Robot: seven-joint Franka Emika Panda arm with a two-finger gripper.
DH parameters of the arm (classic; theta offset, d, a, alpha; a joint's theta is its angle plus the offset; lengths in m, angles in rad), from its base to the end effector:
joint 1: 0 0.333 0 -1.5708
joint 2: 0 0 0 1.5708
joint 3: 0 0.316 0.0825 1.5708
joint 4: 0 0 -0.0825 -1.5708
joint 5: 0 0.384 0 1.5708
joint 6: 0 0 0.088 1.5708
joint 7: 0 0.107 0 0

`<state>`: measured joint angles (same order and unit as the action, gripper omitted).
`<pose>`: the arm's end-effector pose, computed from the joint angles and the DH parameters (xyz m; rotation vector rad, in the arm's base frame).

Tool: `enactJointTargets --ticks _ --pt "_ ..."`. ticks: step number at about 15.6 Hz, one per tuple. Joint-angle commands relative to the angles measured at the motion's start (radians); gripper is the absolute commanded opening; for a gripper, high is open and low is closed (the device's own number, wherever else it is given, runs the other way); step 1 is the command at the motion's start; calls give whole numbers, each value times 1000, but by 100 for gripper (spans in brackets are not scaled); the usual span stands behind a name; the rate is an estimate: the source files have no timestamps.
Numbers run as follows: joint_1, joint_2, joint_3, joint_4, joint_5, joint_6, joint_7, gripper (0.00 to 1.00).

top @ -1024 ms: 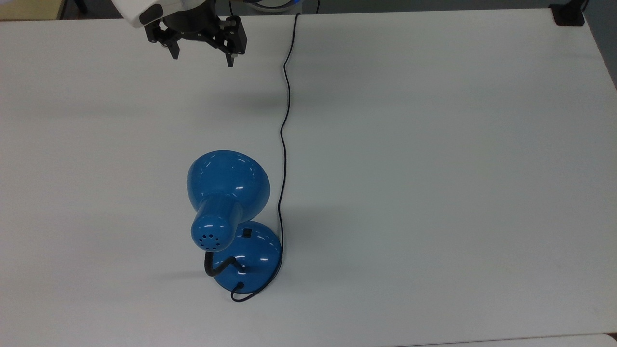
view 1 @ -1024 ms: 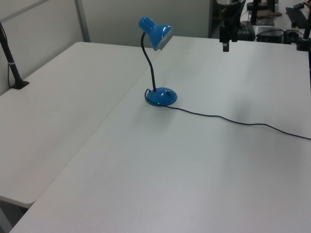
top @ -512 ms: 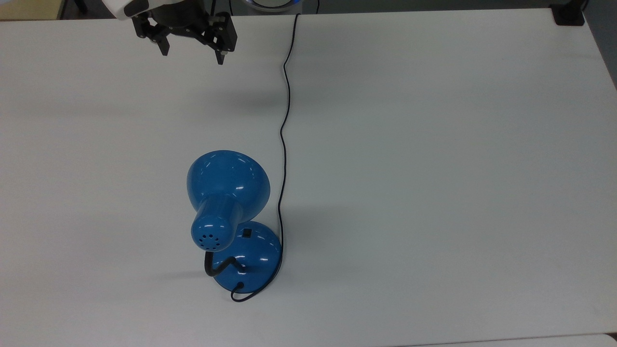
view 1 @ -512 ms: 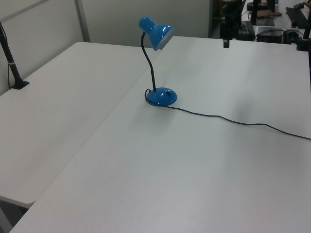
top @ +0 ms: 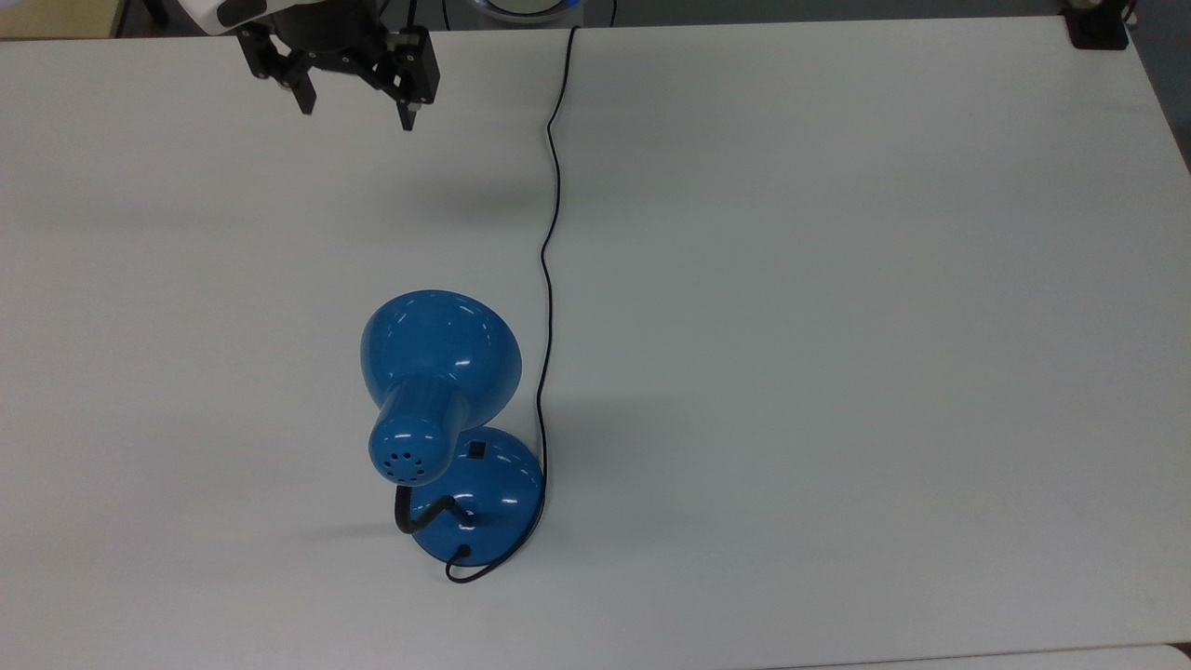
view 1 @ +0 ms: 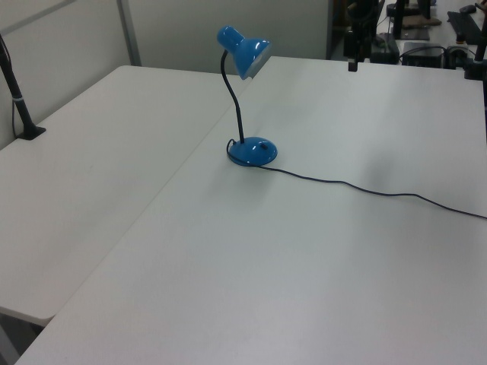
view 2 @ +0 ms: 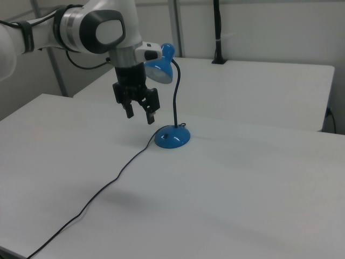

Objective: Turn on the lamp
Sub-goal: 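Move the gripper toward the blue lamp's round base, then lower the gripper onto the switch on the lamp base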

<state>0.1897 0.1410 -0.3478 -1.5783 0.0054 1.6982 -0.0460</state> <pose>0.5965 -0.0819 0.5550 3.0957 -0.1703 -0.0263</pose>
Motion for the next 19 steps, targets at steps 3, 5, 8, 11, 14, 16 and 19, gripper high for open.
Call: enactJointTargets --ticks 3,5,8,11,14,16,19 --pt "-16 51 1 -3 142 164 -140 0" --pt "-10 84 6 -3 145 237 -132 0" --pt "-6 140 16 -3 148 342 -126 0" --pt "1 213 32 -2 188 496 -86 0" --pt "24 281 32 -2 191 635 -48 0" --pt "31 336 33 1 186 698 -31 0" --pt "53 393 32 1 185 806 -5 0"
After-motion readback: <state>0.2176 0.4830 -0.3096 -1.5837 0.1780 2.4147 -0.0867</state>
